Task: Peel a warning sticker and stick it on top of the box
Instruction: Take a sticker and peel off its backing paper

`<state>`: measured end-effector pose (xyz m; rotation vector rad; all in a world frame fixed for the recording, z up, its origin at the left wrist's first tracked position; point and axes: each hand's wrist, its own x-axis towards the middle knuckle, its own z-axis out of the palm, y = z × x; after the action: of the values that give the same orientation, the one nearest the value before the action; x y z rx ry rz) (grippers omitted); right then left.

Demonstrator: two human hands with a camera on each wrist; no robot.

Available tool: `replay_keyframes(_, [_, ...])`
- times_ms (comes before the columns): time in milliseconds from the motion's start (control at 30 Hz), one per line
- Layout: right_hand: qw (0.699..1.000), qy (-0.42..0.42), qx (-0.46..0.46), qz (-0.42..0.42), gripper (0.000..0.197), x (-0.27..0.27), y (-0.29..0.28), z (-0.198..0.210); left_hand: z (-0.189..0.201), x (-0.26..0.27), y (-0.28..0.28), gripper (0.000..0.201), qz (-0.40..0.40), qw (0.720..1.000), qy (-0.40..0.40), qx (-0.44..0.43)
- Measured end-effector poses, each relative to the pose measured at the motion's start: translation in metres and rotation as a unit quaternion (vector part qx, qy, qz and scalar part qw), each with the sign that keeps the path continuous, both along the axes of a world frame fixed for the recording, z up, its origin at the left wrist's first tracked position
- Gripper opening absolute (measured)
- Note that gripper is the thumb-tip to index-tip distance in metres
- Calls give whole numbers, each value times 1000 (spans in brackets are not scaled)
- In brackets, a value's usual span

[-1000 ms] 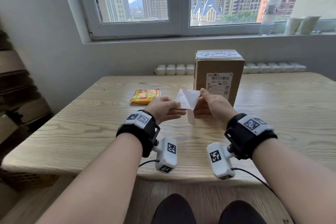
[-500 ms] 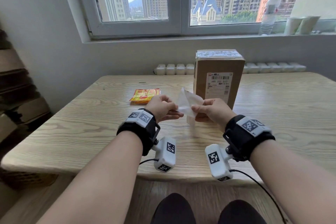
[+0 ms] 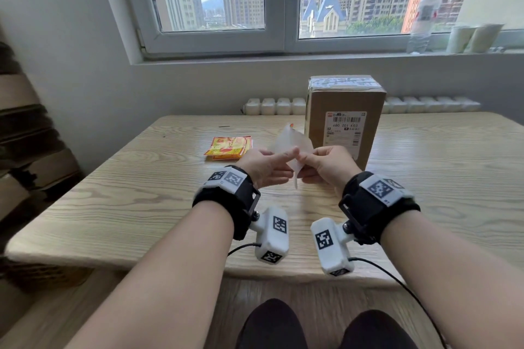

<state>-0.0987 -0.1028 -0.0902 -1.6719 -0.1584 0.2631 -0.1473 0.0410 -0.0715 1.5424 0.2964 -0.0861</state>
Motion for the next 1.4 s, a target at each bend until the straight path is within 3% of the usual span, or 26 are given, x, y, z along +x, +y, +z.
replay_keyframes(233, [999,32,-6,-2,23,3,-1,-3,-3,1,9,4,2,1000,18,15])
replay_keyframes(533, [997,62,27,31,21,0,1,-6,-8,5,13,17,86,995,-18,41])
replay_keyframes(633, [998,38,15,51,37,-3,4,-6,-12,8,7,36,60,997,-19,45])
replay_keyframes(800, [995,47,22,82,63,-11,6,-1,-18,13,7,24,88,989,-30,113])
replay_keyframes(833, [995,48,14,89,63,-12,6,1,-17,12,7,27,85,989,-27,119])
replay_keyframes(933, [997,40,-6,65,32,-12,8,3,-19,10,9,42,70,990,-32,120])
replay_keyframes(1033, [997,70,38,-3,25,-9,8,1,-20,10,10,49,90,991,-40,92])
replay_keyframes(1133, [994,95,55,-18,18,-9,11,0,-17,10,8,43,102,989,-43,97])
replay_keyframes(1400, [992,107,12,-62,58,-5,28,8,-19,13,-5,37,67,980,-76,173])
